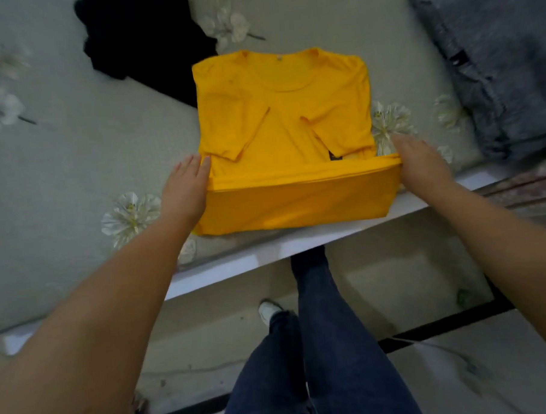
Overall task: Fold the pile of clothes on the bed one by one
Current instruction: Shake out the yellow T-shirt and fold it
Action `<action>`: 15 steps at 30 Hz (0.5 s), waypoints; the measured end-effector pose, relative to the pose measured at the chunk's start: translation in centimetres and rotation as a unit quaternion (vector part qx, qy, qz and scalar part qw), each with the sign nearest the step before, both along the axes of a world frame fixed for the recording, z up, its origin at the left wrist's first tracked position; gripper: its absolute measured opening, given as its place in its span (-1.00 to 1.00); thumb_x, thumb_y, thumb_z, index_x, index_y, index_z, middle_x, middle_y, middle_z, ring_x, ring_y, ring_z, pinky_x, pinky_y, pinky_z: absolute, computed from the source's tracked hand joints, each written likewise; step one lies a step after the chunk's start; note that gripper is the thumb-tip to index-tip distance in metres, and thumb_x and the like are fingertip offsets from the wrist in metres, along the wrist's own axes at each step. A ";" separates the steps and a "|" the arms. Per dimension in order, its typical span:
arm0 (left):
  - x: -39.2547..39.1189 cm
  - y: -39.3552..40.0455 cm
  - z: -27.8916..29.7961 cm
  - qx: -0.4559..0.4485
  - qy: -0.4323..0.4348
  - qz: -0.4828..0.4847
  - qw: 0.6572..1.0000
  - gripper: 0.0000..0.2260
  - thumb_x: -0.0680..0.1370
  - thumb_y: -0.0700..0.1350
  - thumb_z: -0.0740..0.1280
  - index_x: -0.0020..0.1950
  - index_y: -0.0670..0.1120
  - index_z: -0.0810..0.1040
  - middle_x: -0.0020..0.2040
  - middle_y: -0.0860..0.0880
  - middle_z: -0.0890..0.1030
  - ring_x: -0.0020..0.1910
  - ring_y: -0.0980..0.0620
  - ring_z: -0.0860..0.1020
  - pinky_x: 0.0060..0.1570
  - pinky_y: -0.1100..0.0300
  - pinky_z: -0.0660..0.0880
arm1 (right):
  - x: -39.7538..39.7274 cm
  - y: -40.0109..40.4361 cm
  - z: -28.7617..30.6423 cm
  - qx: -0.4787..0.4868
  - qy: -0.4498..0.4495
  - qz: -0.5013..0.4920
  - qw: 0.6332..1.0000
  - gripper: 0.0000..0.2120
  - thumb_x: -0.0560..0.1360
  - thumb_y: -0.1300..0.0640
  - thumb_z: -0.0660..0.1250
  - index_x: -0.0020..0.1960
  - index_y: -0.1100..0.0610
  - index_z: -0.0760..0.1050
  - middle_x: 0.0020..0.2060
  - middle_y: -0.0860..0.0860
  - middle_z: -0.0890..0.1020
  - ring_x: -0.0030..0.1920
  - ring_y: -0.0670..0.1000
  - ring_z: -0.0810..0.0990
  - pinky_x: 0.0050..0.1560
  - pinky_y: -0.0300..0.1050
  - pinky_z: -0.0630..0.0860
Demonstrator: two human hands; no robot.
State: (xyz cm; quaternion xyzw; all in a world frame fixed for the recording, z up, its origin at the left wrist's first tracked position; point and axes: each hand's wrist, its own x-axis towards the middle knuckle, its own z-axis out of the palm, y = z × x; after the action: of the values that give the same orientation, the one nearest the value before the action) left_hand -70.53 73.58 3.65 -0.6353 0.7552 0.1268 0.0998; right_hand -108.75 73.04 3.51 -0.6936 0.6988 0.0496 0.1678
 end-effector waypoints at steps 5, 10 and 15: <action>-1.6 -9.9 -0.4 -0.020 -0.011 0.041 0.999 -0.54 0.56 -0.37 0.06 0.46 -0.23 0.11 0.47 -0.23 0.16 0.47 -0.14 0.10 0.41 0.05 0.00 | -1.0 -10.2 -0.8 -0.024 -0.023 -0.036 0.999 -0.56 0.47 0.44 0.14 0.35 0.35 0.29 0.23 0.37 0.44 0.20 0.35 0.43 0.17 0.17 0.34; -2.7 -18.2 -2.0 -0.015 -0.022 0.123 0.992 -0.70 0.55 -0.37 0.12 0.28 -0.26 0.35 0.36 -0.27 0.35 0.34 -0.24 0.32 0.13 -0.09 0.35 | -1.2 -18.6 -3.0 -0.008 -0.025 -0.080 0.996 -0.88 0.46 0.40 0.14 -0.02 0.33 0.39 -0.13 0.39 0.53 -0.15 0.31 0.51 -0.26 0.01 0.32; -2.1 -24.8 -5.5 -0.019 -0.026 0.123 0.992 -0.76 0.56 -0.34 0.10 0.21 -0.29 0.38 0.33 -0.30 0.35 0.35 -0.23 0.30 0.20 -0.08 0.29 | -1.5 -24.7 -6.3 -0.031 -0.043 -0.073 0.996 -0.82 0.39 0.29 0.16 -0.17 0.42 0.46 -0.14 0.40 0.52 -0.08 0.35 0.50 -0.16 0.12 0.36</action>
State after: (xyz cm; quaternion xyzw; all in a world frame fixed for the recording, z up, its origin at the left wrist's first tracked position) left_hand -72.66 48.78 -1.82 -0.7279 0.6710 0.1072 0.0913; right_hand -110.23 48.36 -2.81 -0.6471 0.7409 -0.0144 0.1795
